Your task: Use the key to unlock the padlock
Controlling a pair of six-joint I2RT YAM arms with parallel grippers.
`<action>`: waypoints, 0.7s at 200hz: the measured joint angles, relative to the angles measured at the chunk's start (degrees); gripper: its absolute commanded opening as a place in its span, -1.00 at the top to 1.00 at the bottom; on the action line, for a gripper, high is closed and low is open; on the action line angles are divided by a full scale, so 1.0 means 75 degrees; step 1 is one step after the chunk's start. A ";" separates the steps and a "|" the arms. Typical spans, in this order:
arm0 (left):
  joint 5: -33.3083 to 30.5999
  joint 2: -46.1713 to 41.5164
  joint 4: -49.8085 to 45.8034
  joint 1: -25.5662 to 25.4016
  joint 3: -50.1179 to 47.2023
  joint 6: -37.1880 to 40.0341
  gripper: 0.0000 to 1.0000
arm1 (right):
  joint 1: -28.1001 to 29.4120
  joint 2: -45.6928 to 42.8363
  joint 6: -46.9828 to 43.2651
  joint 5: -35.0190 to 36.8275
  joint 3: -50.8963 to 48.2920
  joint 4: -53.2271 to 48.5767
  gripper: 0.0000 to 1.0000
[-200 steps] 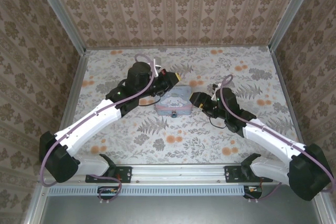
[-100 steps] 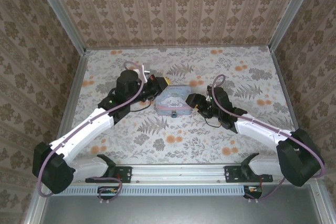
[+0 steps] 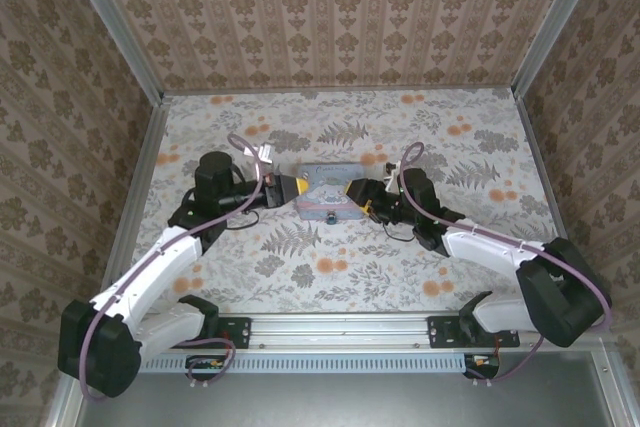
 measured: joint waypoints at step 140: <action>0.1102 0.0889 0.0941 0.0009 -0.0364 0.0664 1.00 | 0.1320 0.0131 0.1606 0.0603 -0.0015 0.1970 -0.45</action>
